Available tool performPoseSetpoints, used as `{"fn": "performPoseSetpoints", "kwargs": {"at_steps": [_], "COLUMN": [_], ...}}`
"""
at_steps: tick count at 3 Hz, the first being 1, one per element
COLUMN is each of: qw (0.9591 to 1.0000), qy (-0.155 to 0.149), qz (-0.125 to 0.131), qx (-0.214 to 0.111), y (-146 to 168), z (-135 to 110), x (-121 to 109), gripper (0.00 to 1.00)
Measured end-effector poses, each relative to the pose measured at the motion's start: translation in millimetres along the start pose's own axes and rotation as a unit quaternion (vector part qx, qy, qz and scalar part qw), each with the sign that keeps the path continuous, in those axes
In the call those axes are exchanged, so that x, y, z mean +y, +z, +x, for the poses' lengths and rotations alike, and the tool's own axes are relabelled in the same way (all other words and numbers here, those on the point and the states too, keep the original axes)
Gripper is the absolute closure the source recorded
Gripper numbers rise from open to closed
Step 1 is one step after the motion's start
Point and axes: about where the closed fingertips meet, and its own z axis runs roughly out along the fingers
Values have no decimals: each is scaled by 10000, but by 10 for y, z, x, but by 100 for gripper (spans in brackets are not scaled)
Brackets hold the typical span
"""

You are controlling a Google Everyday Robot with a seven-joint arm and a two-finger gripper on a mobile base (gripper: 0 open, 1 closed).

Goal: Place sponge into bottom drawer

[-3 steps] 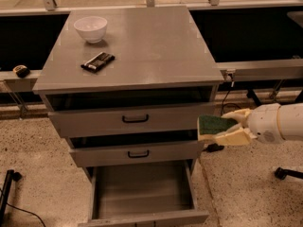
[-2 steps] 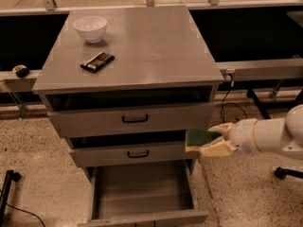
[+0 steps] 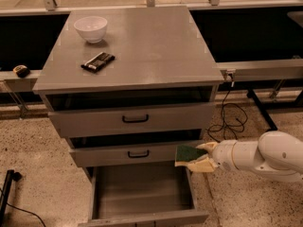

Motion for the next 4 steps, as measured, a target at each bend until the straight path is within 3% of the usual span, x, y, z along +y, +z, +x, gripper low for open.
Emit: {"fn": "performPoseSetpoints", "kwargs": {"at_steps": [1,3,4], "qw": [9995,9968,9893], "qy": [120,-255,-592], "qz": [-266,-495,-590], "qx": [-91,-565,-1199], "y": [327,1295,1304], "z": [220,989,968], "x": [-27,-144,-189], "gripper": [100,100,100]}}
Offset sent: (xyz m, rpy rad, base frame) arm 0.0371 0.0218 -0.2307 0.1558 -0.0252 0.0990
